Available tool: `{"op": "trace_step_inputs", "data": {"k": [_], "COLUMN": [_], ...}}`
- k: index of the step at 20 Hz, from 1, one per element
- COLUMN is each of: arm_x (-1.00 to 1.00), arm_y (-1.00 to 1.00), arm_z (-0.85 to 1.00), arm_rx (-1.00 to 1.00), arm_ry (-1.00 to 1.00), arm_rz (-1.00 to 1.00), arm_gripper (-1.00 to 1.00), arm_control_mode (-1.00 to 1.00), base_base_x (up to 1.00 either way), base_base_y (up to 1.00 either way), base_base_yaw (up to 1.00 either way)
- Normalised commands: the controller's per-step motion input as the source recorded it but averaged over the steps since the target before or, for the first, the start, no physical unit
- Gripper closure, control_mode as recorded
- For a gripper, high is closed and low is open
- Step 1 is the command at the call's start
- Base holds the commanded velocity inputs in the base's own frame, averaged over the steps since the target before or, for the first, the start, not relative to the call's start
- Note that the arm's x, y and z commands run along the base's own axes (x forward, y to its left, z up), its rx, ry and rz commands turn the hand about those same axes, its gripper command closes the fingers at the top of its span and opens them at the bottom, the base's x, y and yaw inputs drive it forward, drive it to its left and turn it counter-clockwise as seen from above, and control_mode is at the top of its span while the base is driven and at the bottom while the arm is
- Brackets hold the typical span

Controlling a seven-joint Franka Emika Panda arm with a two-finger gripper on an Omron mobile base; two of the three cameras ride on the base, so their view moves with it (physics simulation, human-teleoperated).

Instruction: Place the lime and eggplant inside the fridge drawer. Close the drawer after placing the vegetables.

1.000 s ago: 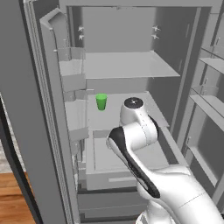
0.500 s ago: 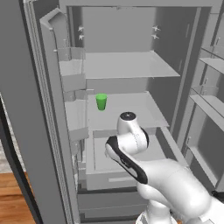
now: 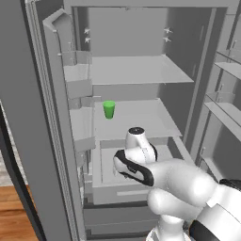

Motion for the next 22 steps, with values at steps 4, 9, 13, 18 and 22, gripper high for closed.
{"op": "trace_step_inputs", "data": {"k": [4,9,13,18,22], "arm_x": [-0.11,-0.33,-0.61,-0.85,0.04], "arm_y": [0.0,0.0,-0.12,-0.23,-0.11], "arm_z": [-0.15,-0.1,0.0,0.0,0.03], "arm_rx": [0.02,0.02,0.04,0.08,0.07], "arm_ry": [0.13,0.07,0.01,0.0,0.02], "arm_rz": [0.0,0.0,0.0,0.0,0.0], "arm_gripper": [1.0,1.0,1.0,1.0,1.0], "arm_control_mode": [-1.0,-1.0,-1.0,-1.0,-1.0], "base_base_x": [0.0,0.0,0.0,0.0,0.0], "base_base_y": [0.0,0.0,0.0,0.0,0.0], "base_base_yaw": [0.0,0.0,0.0,0.0,0.0]}}
